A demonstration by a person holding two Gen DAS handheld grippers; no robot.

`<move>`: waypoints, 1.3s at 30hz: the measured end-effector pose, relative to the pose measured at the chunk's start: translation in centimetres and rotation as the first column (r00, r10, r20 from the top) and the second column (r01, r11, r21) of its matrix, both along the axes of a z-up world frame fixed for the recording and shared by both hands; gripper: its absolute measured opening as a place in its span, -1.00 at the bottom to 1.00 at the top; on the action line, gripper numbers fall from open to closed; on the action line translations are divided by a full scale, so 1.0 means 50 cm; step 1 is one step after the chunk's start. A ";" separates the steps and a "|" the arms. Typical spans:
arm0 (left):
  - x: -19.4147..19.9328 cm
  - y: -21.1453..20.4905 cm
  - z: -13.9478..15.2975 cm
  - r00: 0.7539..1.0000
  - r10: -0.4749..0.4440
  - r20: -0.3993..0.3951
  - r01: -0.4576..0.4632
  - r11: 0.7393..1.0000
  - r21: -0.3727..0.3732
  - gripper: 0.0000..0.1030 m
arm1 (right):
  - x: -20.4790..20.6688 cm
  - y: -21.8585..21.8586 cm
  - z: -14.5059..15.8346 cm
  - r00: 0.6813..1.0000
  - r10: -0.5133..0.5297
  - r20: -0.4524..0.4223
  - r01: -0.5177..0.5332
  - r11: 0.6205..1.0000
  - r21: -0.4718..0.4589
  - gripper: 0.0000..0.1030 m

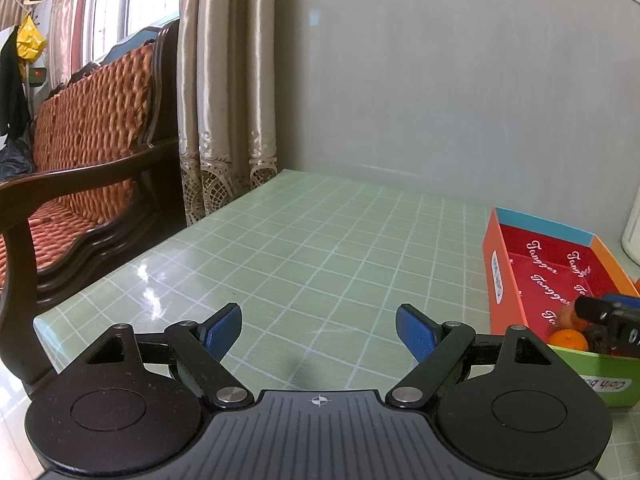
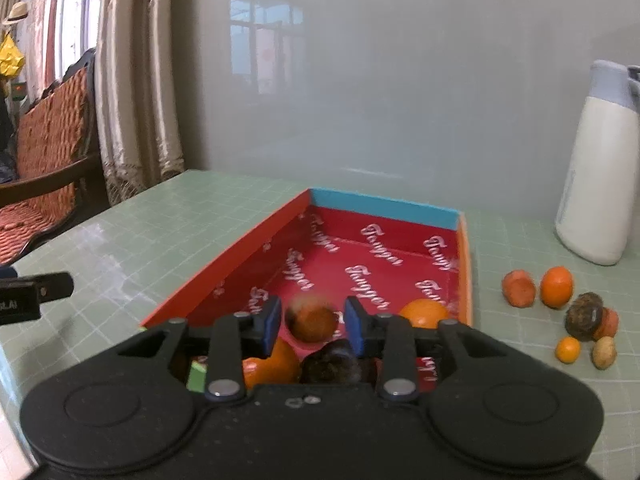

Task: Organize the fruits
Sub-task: 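Carry the orange-brown fruit with the right gripper into the box and release, then withdraw the open right gripper from the box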

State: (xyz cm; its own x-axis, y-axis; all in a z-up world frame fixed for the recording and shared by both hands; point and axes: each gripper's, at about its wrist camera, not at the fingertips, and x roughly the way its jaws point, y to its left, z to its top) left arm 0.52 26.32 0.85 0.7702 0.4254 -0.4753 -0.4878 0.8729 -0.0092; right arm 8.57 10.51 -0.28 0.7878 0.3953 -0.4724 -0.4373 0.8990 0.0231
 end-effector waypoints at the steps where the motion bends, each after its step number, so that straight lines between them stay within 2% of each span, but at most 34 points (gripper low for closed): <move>1: 0.001 -0.001 0.001 1.000 -0.001 0.001 0.001 1.000 0.000 0.63 | 0.001 -0.006 0.003 1.000 -0.011 0.003 0.011 1.000 0.008 -0.34; 6: 0.005 -0.013 0.003 1.000 -0.007 0.005 0.007 1.000 -0.002 0.63 | 0.009 -0.045 0.010 0.999 -0.054 0.002 0.054 0.998 0.020 -0.34; 8: 0.008 -0.019 0.003 1.000 -0.012 0.006 0.012 1.000 -0.002 0.63 | 0.011 -0.058 0.009 0.998 -0.067 0.006 0.067 0.998 0.008 -0.26; 11: 0.012 -0.031 0.007 1.000 -0.022 0.018 0.022 1.000 -0.006 0.63 | 0.006 -0.089 0.017 0.996 -0.085 0.027 0.084 0.996 0.015 0.18; 12: 0.014 -0.036 0.008 0.999 -0.025 0.020 0.025 1.000 -0.007 0.63 | 0.003 -0.099 0.020 0.994 -0.095 0.045 0.095 0.995 0.017 0.53; 13: 0.018 -0.044 0.009 0.999 -0.031 0.022 0.031 0.999 -0.010 0.63 | 0.000 -0.115 0.023 0.992 -0.107 0.063 0.106 0.994 0.017 0.65; 20: 0.049 -0.120 0.028 0.994 -0.099 0.050 0.099 0.995 0.002 0.65 | 0.000 -0.240 0.039 0.973 -0.210 0.095 0.211 0.978 0.007 0.65; 21: 0.054 -0.134 0.031 0.992 -0.109 0.056 0.109 0.994 0.003 0.70 | -0.002 -0.263 0.041 0.967 -0.233 0.103 0.233 0.972 0.013 0.71; 23: 0.060 -0.164 0.038 0.990 -0.123 0.067 0.122 0.992 0.016 0.93 | 0.001 -0.303 0.047 0.956 -0.277 0.097 0.277 0.961 0.020 0.82; 24: 0.064 -0.182 0.042 0.988 -0.133 0.074 0.131 0.991 0.030 0.95 | 0.002 -0.324 0.050 0.949 -0.302 0.094 0.300 0.953 0.031 0.86; 27: 0.078 -0.228 0.044 0.981 -0.180 0.072 0.178 0.983 0.045 0.96 | 0.000 -0.380 0.051 0.924 -0.371 0.088 0.367 0.928 0.057 0.96; 32: 0.097 -0.290 0.046 0.970 -0.236 0.060 0.232 0.971 0.059 0.96 | -0.011 -0.452 0.042 0.887 -0.447 0.117 0.447 0.894 0.028 0.96; 34: 0.102 -0.312 0.049 0.965 -0.253 0.067 0.249 0.967 0.057 0.97 | -0.017 -0.480 0.040 0.865 -0.485 0.127 0.483 0.874 0.047 0.96; 36: 0.110 -0.335 0.051 0.959 -0.274 0.069 0.270 0.961 0.058 0.98 | -0.021 -0.511 0.038 0.859 -0.503 0.099 0.498 0.864 0.073 0.96; 39: 0.120 -0.378 0.052 0.948 -0.310 0.076 0.306 0.950 0.063 0.99 | -0.035 -0.546 0.037 0.835 -0.539 0.105 0.530 0.841 0.105 0.96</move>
